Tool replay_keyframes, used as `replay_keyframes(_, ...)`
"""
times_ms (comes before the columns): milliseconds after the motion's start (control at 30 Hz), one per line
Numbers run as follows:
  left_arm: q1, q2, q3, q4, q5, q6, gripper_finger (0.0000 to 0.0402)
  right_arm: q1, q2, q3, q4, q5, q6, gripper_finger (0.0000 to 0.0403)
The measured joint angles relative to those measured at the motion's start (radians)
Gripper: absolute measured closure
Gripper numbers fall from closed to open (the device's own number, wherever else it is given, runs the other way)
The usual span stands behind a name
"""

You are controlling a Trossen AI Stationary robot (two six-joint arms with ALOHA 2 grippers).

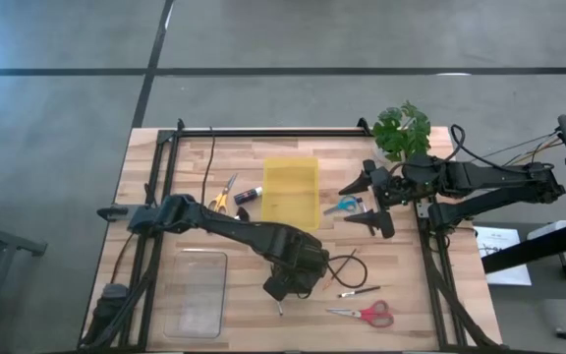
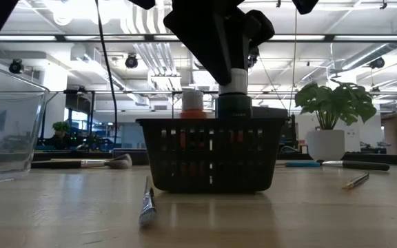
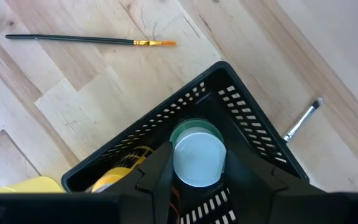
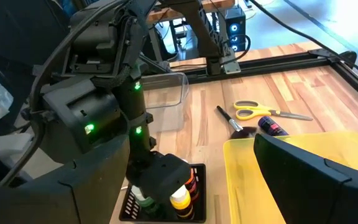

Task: Pick & Place Paint Supplies
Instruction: Put the green paint bottle into the black bin

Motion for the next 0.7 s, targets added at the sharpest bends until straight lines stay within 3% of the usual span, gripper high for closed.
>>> replay_keyframes(700,0.004,0.0,0.0,0.005,0.0,0.008,0.0265,0.004,0.0,-0.001,0.004,-0.018,0.002,0.006)
